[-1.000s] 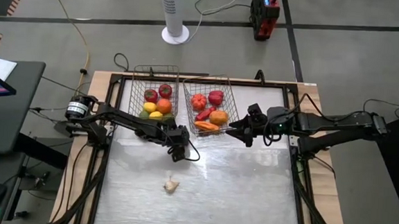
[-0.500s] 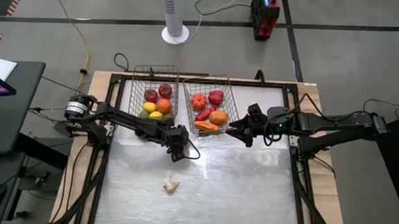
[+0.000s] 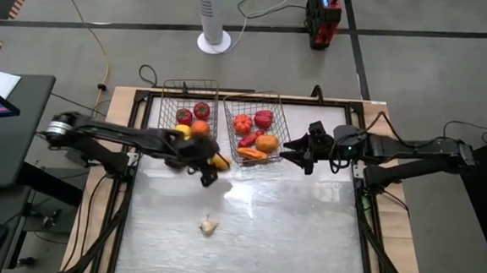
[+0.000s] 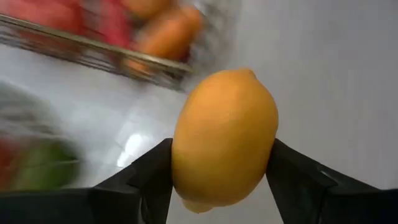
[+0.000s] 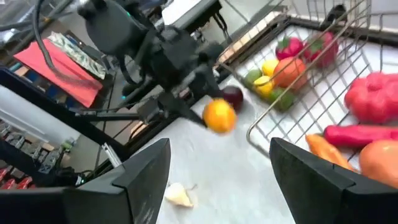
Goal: Sort produce into baskets
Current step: Put the lemon into the left wire basket, then put the apple into the left wire basket
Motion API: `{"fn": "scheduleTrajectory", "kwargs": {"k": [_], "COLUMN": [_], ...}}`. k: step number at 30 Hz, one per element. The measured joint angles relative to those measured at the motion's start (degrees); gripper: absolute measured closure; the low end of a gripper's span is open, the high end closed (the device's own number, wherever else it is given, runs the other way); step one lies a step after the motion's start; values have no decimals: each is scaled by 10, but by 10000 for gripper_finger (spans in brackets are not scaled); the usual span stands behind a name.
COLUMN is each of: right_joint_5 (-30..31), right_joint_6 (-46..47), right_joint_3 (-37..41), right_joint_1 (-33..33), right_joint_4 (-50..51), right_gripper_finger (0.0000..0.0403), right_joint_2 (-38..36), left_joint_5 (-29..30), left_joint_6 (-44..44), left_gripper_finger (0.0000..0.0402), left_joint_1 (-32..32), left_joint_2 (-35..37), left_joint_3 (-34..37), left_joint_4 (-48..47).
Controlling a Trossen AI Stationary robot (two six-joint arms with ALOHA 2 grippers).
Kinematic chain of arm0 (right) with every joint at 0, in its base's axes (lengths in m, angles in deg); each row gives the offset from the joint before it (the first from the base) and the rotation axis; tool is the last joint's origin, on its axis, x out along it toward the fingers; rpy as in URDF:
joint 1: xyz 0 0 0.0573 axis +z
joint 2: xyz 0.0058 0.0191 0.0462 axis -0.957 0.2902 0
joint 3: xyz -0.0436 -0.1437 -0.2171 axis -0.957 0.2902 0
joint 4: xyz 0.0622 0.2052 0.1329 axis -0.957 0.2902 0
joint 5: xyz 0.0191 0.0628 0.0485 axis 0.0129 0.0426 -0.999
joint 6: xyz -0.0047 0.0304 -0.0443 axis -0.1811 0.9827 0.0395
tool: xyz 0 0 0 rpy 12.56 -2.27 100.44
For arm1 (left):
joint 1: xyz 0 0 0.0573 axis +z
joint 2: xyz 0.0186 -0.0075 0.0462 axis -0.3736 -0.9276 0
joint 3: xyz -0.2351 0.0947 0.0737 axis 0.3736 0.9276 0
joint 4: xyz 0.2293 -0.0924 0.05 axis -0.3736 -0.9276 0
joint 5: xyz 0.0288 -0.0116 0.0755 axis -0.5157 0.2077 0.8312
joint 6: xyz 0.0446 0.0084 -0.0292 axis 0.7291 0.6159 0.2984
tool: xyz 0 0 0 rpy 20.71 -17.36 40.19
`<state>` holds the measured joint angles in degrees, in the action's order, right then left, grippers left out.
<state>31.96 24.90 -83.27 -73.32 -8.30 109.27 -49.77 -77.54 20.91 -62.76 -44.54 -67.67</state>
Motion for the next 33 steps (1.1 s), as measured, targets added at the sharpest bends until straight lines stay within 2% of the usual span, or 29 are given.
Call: {"fn": "scheduleTrajectory", "kwargs": {"k": [4, 8, 10, 13, 18, 23, 26, 28, 30, 33], "right_joint_5": [0, 0, 0, 0, -1, -1, -2, -3, -3, -4], "right_joint_6": [-12, -12, -12, -12, -16, -16, -18, -24, -30, -31], "right_joint_3": [0, 0, 0, 0, 0, 0, 0, 0, 0, 0], "right_joint_1": [-16, -27, -26, -21, -19, -27, -35, -40, -44, -45], "right_joint_4": [0, 0, 0, 0, 0, 0, 0, 1, 1, 1], "right_gripper_finger": [102, 102, 102, 102, 102, 102, 102, 102, 102, 102], "right_joint_2": [-4, -4, -3, -3, -3, -3, -3, -3, -3, -3], "left_joint_5": [115, 256, 280, 267, 229, 122, 73, 70, 94, 150], "left_joint_6": [-43, -137, -183, -194, -151, -111, -99, -102, -138, -243], "left_gripper_finger": [194, 193, 187, 163, 99, 60, 59, 65, 72, 83], "left_joint_1": [16, 51, 78, 117, 156, 164, 121, 72, 13, -73], "left_joint_2": [70, 105, 106, 106, 106, 105, 105, 105, 105, 105], "left_joint_3": [0, -1, 0, 0, 0, 0, 0, 1, 10, 33], "left_joint_4": [-47, -173, -238, -282, -262, -247, -240, -242, -243, -246]}}
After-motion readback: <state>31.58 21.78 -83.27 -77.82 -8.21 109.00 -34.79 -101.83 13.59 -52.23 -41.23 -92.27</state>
